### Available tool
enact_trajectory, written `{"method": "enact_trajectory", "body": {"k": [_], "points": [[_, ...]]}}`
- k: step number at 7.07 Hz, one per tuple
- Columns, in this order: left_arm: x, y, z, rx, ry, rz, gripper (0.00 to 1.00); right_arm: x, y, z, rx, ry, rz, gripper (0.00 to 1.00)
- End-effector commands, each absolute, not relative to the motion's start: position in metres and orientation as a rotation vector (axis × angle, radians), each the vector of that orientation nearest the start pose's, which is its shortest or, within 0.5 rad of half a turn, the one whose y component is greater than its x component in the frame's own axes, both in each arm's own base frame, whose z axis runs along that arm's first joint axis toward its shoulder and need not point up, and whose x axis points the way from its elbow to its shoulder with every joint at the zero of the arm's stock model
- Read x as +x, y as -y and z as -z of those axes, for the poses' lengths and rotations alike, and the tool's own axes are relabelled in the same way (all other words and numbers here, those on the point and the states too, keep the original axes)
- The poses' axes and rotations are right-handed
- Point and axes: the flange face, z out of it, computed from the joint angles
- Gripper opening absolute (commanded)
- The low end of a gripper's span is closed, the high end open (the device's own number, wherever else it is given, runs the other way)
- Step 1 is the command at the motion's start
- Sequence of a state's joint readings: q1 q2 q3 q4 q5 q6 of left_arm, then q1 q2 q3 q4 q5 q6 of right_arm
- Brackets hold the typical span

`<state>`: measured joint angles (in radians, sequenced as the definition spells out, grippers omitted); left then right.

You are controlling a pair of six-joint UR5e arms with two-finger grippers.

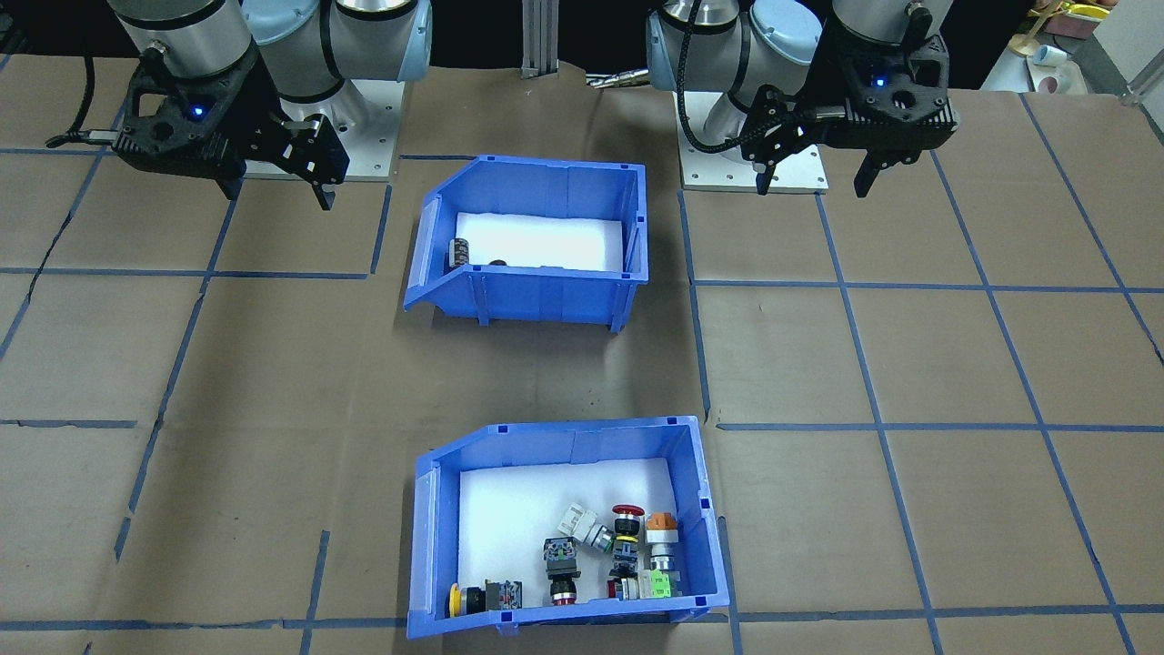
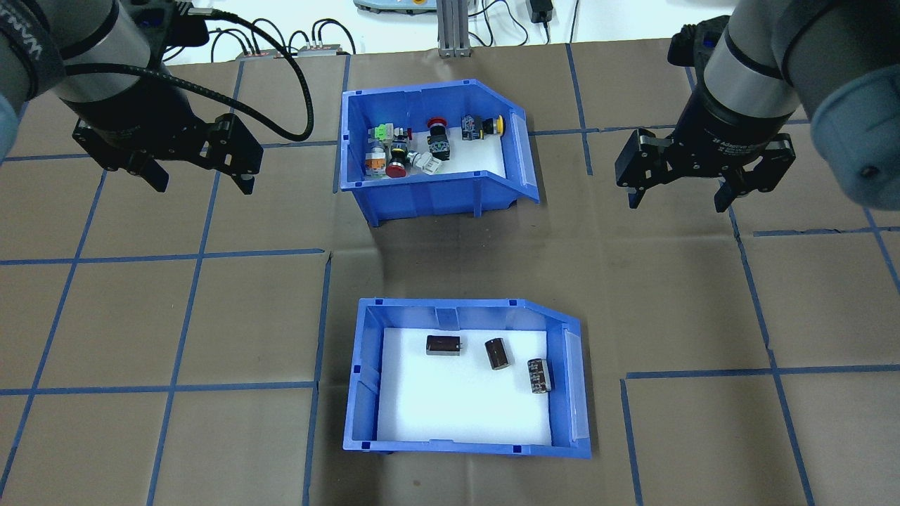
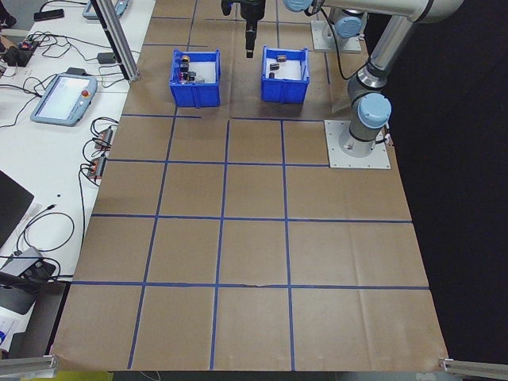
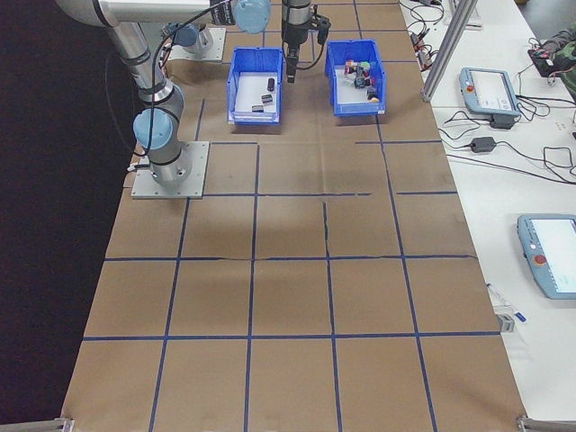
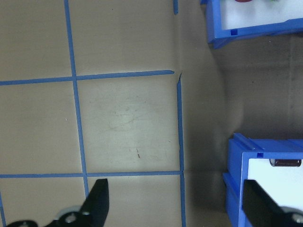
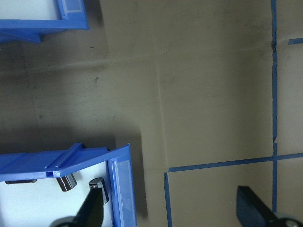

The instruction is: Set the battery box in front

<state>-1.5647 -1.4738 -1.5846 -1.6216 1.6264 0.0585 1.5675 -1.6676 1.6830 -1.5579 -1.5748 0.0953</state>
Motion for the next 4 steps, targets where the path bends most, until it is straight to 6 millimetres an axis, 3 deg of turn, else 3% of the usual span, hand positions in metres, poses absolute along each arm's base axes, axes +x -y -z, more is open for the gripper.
{"method": "enact_trajectory", "body": {"k": [1,2,4], "points": [[-0.125,0.453,-0.522,0.079,-3.086,0.047,0.99,0.131,0.459,-0.469,0.111,-3.146,-0.062,1.00],[-0.125,0.456,-0.521,0.079,-3.084,0.042,0.99,0.131,0.471,-0.470,0.082,-3.145,-0.041,1.00],[-0.120,0.467,-0.517,0.072,-3.083,0.034,0.99,0.136,0.510,-0.468,-0.147,-3.129,-0.050,1.00]]}}
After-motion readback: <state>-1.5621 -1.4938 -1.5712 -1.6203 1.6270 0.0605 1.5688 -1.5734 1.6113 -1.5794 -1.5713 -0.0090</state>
